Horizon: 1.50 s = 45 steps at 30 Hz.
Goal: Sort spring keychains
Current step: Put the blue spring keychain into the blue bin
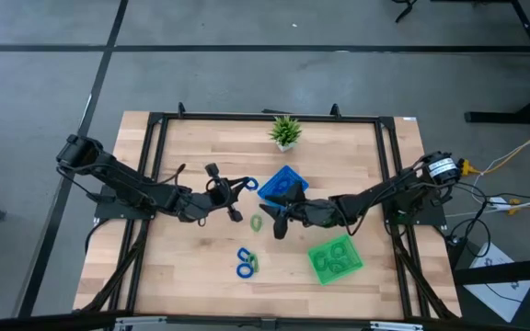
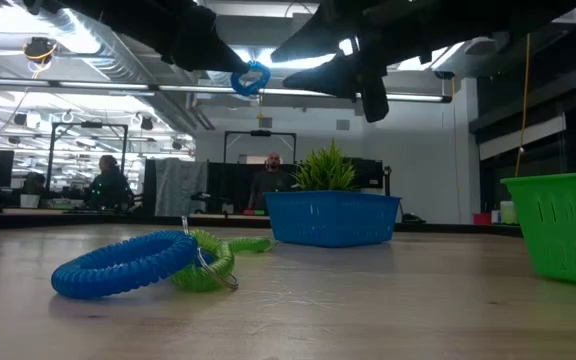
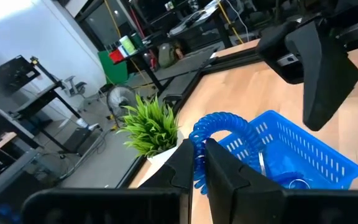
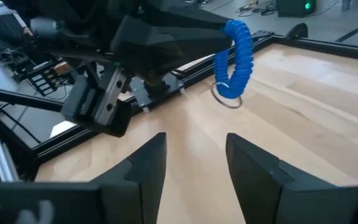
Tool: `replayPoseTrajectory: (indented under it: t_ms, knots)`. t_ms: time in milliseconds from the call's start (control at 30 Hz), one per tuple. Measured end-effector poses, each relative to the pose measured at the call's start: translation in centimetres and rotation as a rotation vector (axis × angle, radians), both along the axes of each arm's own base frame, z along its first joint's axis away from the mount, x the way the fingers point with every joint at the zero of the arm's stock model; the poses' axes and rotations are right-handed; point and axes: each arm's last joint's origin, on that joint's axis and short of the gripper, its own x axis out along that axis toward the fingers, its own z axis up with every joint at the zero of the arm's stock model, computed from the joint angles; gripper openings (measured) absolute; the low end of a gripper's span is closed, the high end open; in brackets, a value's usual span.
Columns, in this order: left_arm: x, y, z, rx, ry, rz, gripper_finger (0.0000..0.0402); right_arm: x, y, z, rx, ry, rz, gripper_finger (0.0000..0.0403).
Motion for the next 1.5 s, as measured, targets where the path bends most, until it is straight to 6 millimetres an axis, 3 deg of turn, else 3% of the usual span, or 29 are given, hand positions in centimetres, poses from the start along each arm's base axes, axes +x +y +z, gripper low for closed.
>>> replayPoseTrajectory:
  t_ms: [967, 1500]
  knots:
    - [0.3, -0.3, 0.2, -0.079, -0.042, -0.122, 0.0018, 0.8, -2.9, 0.8, -0.016, -0.069, -0.019, 0.0165]
    - [0.3, -0.4, 0.2, -0.098, -0.045, -0.156, 0.0018, 0.8, -3.0, 0.8, -0.016, -0.069, -0.018, 0.0156]
